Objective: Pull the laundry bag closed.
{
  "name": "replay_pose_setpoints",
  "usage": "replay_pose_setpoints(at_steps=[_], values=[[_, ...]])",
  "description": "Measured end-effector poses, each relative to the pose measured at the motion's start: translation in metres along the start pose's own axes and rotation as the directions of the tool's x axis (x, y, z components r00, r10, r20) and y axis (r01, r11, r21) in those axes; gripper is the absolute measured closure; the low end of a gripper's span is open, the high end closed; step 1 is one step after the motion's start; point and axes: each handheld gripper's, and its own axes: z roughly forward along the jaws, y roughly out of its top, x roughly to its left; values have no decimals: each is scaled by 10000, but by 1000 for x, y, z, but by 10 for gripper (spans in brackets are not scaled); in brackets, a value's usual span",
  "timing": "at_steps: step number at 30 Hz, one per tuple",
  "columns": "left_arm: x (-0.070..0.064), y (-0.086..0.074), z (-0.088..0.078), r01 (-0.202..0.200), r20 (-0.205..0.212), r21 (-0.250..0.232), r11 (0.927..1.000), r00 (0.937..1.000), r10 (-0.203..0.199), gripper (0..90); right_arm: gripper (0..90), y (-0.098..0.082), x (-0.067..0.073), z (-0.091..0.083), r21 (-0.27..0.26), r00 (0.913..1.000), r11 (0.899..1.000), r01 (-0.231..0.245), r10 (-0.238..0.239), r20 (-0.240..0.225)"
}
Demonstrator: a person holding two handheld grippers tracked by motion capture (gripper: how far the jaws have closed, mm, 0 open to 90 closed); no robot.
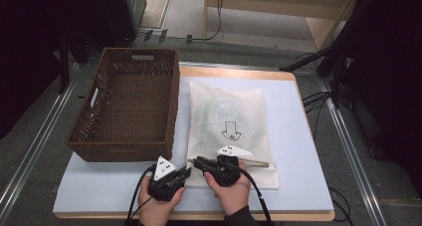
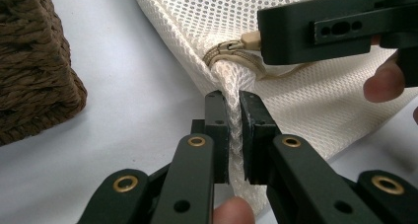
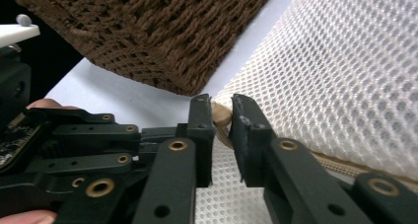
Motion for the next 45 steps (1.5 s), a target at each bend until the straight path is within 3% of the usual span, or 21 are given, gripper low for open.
replay_pose_setpoints(at_steps=[8,11,14,16,18,20,23,24,25,27,28,30,32,34,36,37,38,39,41,44,45], values=[[0,0,0,-37,13,-17,10000,10000,37,838,837,-1,1,0,79,9999,9999,152,-151,-66],[0,0,0,-72,-2,-13,10000,10000,72,838,796,0,-3,-1,86,9993,9998,-200,202,-300],[-1,0,0,-77,-5,-15,10000,10000,77,839,798,0,-3,-1,43,9990,9997,-238,239,-369],[-1,0,0,-81,16,-30,10000,10000,81,840,807,1,-4,1,6,9989,9996,-297,297,-366],[-1,0,0,-37,41,-23,10000,10000,37,841,875,1,-4,2,53,9987,9993,-363,365,-354],[1,1,-1,89,176,-35,10000,9998,-89,840,882,1,-3,2,5,9990,9998,-211,211,-404],[4,2,-4,350,510,-176,9992,9981,-341,753,883,0,-3,0,-109,9984,9996,-256,251,-508],[6,3,-5,490,820,-330,9983,9956,-462,753,883,0,-4,-1,-206,9983,9992,-333,322,-492],[7,4,-6,573,910,-389,9976,9944,-536,660,883,-1,-7,-5,-402,9981,9987,-314,292,-544],[11,6,-5,740,1067,-353,9966,9918,-699,623,883,-1,-8,-7,-485,9979,9983,-336,308,-572],[13,7,-3,883,1281,-327,9956,9882,-835,546,883,-2,-9,-11,-707,9974,9970,-309,262,-667],[14,8,-2,953,1426,-312,9950,9857,-900,511,883,-2,-10,-12,-753,9974,9968,-274,223,-685],[14,10,1,1067,1773,-265,9939,9790,-1004,509,883,-3,-13,-15,-830,9955,9957,-404,329,-890],[14,12,4,1094,2016,-221,9938,9741,-1027,517,883,-4,-14,-15,-828,9950,9956,-436,359,-929],[15,13,7,1283,2411,-121,9917,9629,-1216,565,883,-4,-15,-15,-804,9942,9955,-500,419,-994],[15,13,7,1396,2469,-94,9902,9599,-1330,707,883,-6,-16,-15,-759,9945,9959,-490,416,-962],[16,13,6,1376,2355,-200,9903,9633,-1290,707,883,-6,-16,-15,-759,9945,9959,-490,416,-962],[16,13,5,1447,2277,-320,9890,9645,-1338,800,883,-6,-17,-15,-762,9951,9959,-481,412,-898],[20,13,5,1754,2535,-339,9839,9538,-1613,829,882,-6,-18,-16,-705,9957,9964,-466,407,-829],[21,13,6,1827,2620,-327,9826,9503,-1680,829,883,-8,-18,-14,-641,9962,9971,-419,368,-788],[22,12,8,1982,2765,-268,9798,9434,-1833,792,883,-8,-18,-14,-601,9965,9975,-373,327,-764]])
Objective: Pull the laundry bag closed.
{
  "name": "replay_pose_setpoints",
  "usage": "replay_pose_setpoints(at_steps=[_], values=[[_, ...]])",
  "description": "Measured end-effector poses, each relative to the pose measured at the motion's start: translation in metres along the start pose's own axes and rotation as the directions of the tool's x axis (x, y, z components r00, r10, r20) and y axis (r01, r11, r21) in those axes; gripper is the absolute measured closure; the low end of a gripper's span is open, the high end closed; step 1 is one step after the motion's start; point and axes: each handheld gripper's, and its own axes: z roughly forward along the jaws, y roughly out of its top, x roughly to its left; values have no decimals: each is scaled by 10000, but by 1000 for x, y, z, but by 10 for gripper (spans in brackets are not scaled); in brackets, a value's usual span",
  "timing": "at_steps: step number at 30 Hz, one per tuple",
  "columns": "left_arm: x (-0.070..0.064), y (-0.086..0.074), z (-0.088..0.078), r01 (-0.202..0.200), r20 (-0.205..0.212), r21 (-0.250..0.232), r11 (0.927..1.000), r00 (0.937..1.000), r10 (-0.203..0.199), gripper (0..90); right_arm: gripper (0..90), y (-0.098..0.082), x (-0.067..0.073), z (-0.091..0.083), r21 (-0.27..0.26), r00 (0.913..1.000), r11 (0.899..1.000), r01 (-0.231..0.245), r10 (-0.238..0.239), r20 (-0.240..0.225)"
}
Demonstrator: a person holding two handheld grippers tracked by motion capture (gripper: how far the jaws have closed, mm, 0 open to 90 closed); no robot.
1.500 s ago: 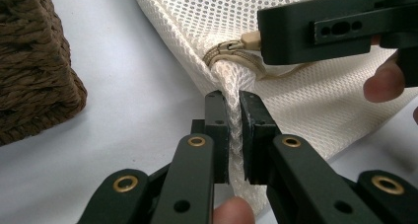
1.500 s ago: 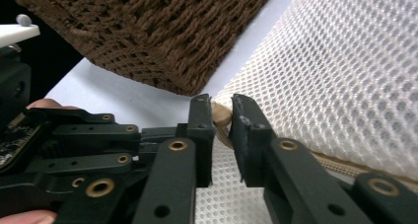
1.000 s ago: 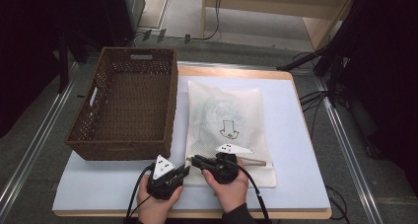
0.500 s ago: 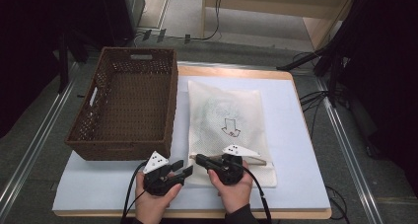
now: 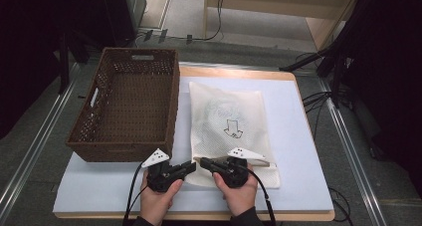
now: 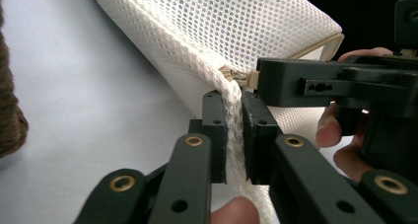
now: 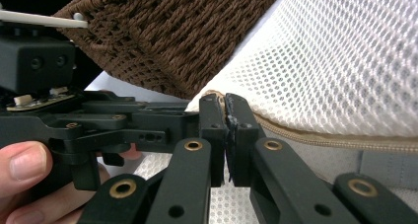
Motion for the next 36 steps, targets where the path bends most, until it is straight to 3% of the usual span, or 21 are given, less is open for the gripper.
replay_pose_setpoints(at_steps=[3,4,5,9,12,16,23,27,36], values=[[1,1,2,275,37,16,9996,9996,-276,714,883,-1,0,1,-12,10000,10000,-2,2,-99],[1,1,2,318,-239,13,9995,9992,-317,780,883,-2,0,1,8,9999,10000,-14,14,-132],[1,1,2,318,-239,13,9995,9992,-317,837,883,-2,0,1,8,9999,10000,-14,14,-132],[-1,-1,0,163,-243,-253,9995,9996,-169,864,883,-4,0,3,-54,9999,9999,103,-103,-92],[1,-2,-1,393,-26,-383,9985,9992,-394,869,884,-7,2,4,79,9993,9994,339,-340,155],[0,-3,-2,272,-96,-461,9986,9996,-277,870,885,-8,3,5,124,9982,9987,485,-490,351],[-1,-2,-8,80,-206,-719,9974,9997,-95,871,885,-9,-2,2,277,9977,9991,322,-338,590],[-7,-4,-7,-479,-607,-738,9961,9972,435,870,885,-8,2,-1,304,9941,9970,713,-735,798],[-8,-4,-12,-650,-963,-1027,9926,9938,551,870,885,-13,-5,-6,419,9869,9948,928,-975,1289]])
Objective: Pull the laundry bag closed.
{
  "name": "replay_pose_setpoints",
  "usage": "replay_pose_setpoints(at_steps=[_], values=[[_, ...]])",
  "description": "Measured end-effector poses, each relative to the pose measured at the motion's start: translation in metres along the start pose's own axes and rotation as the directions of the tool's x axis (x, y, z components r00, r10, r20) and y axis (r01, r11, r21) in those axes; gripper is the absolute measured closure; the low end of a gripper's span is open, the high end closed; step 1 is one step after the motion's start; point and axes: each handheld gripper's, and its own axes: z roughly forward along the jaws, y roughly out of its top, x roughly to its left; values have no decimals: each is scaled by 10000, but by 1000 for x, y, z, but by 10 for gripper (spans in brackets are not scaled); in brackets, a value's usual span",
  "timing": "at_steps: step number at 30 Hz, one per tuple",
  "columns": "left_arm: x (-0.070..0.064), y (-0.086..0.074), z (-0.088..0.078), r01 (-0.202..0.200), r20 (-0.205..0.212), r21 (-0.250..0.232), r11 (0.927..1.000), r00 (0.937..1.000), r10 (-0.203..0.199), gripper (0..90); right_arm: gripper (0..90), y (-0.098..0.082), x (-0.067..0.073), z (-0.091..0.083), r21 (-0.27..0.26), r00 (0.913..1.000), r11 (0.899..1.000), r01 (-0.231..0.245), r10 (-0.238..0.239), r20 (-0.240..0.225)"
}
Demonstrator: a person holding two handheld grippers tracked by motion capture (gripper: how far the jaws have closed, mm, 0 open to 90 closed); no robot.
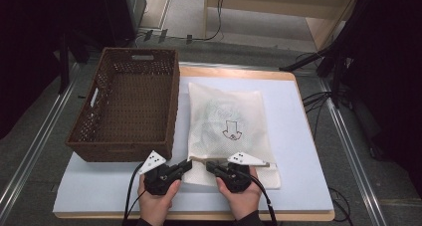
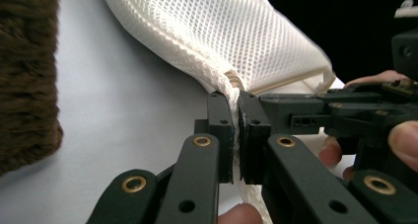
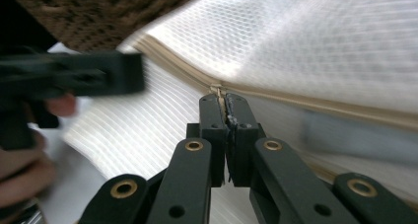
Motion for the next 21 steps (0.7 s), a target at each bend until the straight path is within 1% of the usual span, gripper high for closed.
replay_pose_setpoints(at_steps=[1,2,3,4,6,7,10,12,14,20,21], values=[[1,1,-1,-26,-16,-34,10000,10000,26,869,885,-1,-4,-2,16,9998,9999,-103,103,152],[2,1,-1,3,39,-28,10000,10000,-3,869,885,-2,-7,-4,-10,9996,9999,-108,108,242],[3,1,-2,27,52,25,10000,10000,-28,869,885,-3,-10,-6,-42,9996,9999,-166,167,238],[3,1,-1,-4,60,45,10000,10000,3,868,885,-4,-13,-11,-118,9999,9999,-103,104,105],[2,-1,0,-76,49,67,9999,10000,76,868,884,-4,-13,-12,-104,9999,9999,-61,62,119],[1,-1,0,-92,21,72,9999,10000,92,868,885,-5,-14,-14,-121,9999,9999,40,-38,158],[-2,-2,-1,-262,-56,81,9996,9996,263,867,884,-5,-14,-15,-155,9998,9998,82,-79,157],[-2,-2,-1,-280,-69,87,9996,9996,281,866,885,-5,-14,-15,-142,9998,9998,114,-111,171],[-2,-1,-2,-250,-56,32,9997,9997,250,866,884,-5,-15,-16,-137,9993,9997,226,-222,293],[-2,-1,-3,-287,-86,31,9996,9995,287,866,884,-6,-18,-22,-200,9990,9995,229,-221,394],[-2,-1,-3,-287,-85,26,9996,9996,288,866,884,-7,-19,-23,-207,9987,9995,231,-221,466]])
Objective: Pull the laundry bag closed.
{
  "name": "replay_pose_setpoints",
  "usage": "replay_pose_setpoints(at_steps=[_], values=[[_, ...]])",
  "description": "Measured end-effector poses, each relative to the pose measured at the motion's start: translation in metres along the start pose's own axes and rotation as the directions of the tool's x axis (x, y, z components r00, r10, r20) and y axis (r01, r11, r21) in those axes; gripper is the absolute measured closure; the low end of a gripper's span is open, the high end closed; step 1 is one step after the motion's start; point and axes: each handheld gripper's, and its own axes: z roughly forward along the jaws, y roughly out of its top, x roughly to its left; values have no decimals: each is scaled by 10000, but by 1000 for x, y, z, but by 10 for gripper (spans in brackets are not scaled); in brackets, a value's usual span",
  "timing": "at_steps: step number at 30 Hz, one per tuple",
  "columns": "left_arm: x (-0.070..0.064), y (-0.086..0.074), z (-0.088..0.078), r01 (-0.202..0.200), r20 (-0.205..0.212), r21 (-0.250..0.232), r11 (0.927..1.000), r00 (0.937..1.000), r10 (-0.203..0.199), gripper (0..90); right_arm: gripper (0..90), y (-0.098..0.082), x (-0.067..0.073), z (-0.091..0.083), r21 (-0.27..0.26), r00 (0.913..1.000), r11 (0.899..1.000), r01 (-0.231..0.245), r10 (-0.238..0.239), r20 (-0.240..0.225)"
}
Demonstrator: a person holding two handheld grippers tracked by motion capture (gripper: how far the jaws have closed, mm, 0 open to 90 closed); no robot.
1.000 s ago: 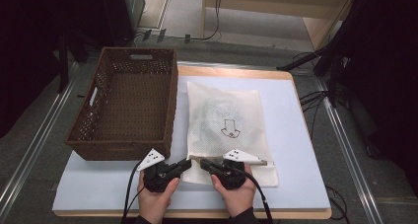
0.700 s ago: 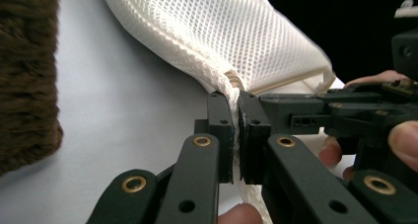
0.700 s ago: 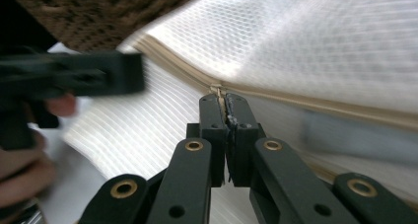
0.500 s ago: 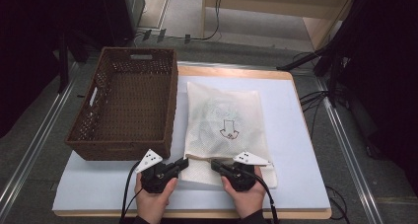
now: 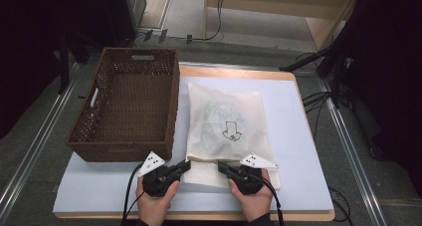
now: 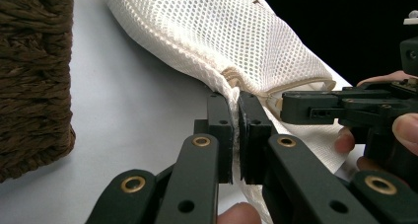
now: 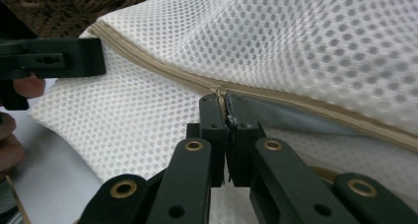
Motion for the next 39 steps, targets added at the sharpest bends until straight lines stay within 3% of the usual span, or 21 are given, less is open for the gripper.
replay_pose_setpoints(at_steps=[12,27,39], values=[[0,0,-1,-150,-51,45,9999,9999,150,864,884,-2,-11,-10,-14,9997,9997,-231,231,107],[1,0,-2,-113,-82,49,9999,9999,113,863,884,-5,-26,-25,-146,9972,9988,-472,480,574],[1,0,-2,-110,-69,85,9999,9999,111,862,884,-9,-35,-34,-260,9956,9986,-467,486,804]])
